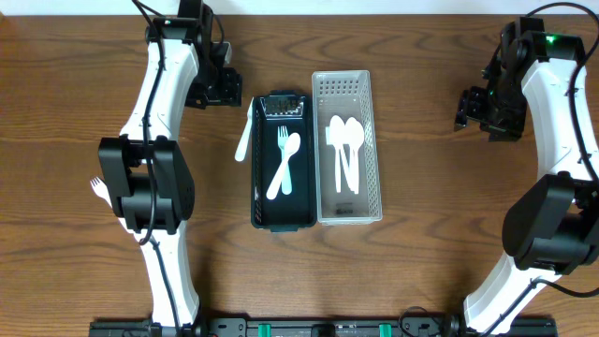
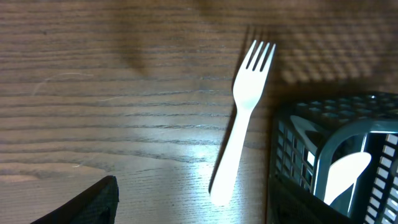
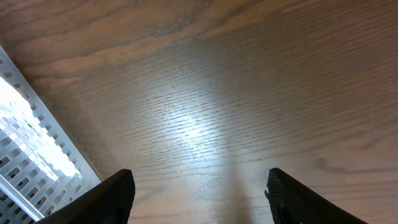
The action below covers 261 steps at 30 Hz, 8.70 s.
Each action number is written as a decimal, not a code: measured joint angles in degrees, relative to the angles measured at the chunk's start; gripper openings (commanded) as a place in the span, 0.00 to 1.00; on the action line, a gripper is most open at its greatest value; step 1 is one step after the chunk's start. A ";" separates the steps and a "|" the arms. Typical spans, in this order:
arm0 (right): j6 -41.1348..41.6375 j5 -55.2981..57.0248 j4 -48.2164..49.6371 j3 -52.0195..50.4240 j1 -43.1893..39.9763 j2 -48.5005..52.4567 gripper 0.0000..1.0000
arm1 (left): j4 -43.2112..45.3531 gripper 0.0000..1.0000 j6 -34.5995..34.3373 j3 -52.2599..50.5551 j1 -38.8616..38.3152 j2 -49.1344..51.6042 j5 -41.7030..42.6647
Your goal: Pack container
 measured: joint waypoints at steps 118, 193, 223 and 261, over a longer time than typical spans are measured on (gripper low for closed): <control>0.20 -1.44 -0.48 0.00 0.00 0.02 0.71 | 0.39 0.06 2.47 -1.14 -2.99 10.25 -9.73; -0.50 -1.44 0.20 0.00 0.00 0.02 0.71 | 3.48 0.53 -7.54 -16.65 -19.12 -13.18 -9.99; -0.50 -1.44 0.44 0.00 0.00 0.02 0.72 | 10.93 0.68 -14.21 -36.87 37.40 -36.44 -13.70; -0.48 -1.44 -1.36 0.00 0.00 0.02 0.72 | 29.90 0.77 -10.25 -46.16 39.60 -16.46 -8.37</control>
